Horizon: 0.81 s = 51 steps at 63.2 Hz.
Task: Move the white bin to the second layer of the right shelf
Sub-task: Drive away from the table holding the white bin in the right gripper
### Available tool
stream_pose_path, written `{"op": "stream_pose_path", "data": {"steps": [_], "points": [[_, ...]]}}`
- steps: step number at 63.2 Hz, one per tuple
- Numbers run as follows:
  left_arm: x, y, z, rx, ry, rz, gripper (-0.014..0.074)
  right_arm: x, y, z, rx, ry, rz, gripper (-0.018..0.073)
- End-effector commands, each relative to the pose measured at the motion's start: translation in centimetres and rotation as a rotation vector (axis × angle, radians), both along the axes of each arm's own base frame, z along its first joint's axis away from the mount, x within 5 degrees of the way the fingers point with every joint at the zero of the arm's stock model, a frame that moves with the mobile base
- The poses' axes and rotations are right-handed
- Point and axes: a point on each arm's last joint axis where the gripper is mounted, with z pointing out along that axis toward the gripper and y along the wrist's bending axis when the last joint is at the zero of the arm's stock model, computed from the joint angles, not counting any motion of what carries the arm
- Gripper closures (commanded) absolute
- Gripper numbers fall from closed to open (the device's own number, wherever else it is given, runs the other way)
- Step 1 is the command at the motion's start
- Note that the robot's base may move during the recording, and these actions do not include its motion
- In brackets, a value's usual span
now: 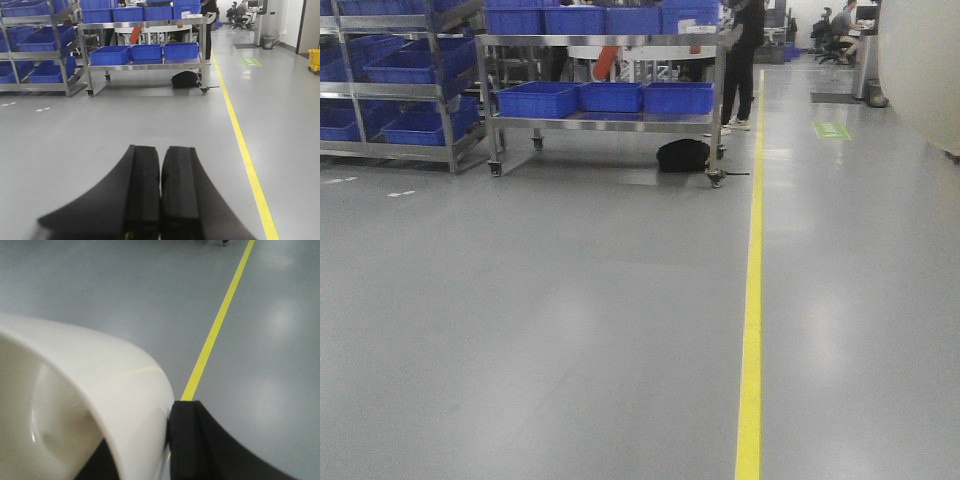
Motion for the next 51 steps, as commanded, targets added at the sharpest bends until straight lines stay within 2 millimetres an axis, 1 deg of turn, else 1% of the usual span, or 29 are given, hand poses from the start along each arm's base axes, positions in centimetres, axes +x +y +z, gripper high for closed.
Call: {"op": "stream_pose_path", "data": {"steps": [1,51], "points": [[0.03,0.02,-0.41,-0.019,-0.059,0.000,0.0512,0.09,0.01,2.03,0.025,-0.137,0.001,0.0502],[0.03,0.02,-0.41,-0.019,-0.059,0.000,0.0512,0.09,0.01,2.03,0.025,-0.137,0.001,0.0502]]}}
